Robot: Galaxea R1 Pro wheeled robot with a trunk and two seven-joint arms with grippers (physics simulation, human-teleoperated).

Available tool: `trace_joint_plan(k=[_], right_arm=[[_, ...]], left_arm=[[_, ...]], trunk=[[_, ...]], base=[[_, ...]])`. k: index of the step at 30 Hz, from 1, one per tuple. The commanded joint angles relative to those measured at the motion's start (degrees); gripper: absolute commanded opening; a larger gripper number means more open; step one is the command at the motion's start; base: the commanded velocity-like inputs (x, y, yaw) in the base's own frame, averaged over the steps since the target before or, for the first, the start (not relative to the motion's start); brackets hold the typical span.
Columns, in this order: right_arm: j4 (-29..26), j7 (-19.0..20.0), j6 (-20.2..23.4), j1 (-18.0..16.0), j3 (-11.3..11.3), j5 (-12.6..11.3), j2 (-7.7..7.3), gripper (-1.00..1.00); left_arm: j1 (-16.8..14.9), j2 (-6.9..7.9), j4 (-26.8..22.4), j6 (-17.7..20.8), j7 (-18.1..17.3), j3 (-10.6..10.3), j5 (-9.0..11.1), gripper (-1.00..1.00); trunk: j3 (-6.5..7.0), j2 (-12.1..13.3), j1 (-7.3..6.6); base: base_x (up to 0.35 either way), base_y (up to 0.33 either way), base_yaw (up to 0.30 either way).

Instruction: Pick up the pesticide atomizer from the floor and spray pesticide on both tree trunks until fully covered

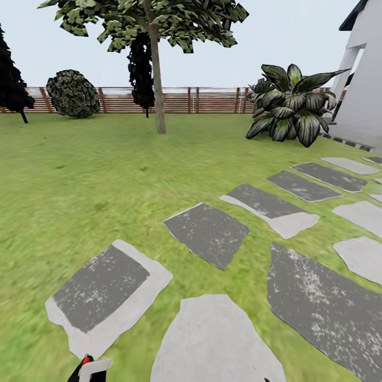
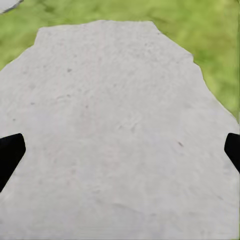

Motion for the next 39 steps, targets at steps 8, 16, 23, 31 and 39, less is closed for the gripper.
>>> trace_joint_plan(k=[8,16,23,31,39], right_arm=[[-4.24,-0.56,-0.19,-0.03,-0.7,0.28,0.2,1.0],[-4.28,-2.95,-0.21,-0.03,-0.33,0.5,-1.53,1.0],[-4.26,-3.0,-0.23,-0.03,-0.23,0.52,-1.47,1.0],[-4.26,-3.04,-0.23,-0.03,-0.23,0.52,-1.5,1.0],[-4.26,-3.0,-0.23,-0.03,-0.23,0.52,-1.53,1.0]], left_arm=[[-0.04,-0.1,0.51,-0.22,0.25,0.11,-0.51,-1.0],[-0.04,-0.1,0.57,-0.16,0.25,0.11,-0.51,-1.0],[-0.04,-0.1,0.57,-0.14,0.25,0.12,-0.49,-1.0],[-0.04,-0.17,0.57,-0.14,0.01,0.18,-0.44,-1.0],[-0.04,-0.19,0.57,-0.07,-0.18,0.19,-0.42,-1.0]], trunk=[[-0.05,-0.02,0.03],[-0.07,-0.02,0.03],[-0.45,-0.02,0.03],[-0.9,-0.02,0.03],[-1.05,-0.02,0.03]], base=[[0.337,0.0,0.0],[0.337,0.0,0.005],[0.337,0.0,0.155],[0.337,0.0,0.161],[0.337,0.0,0.015]])
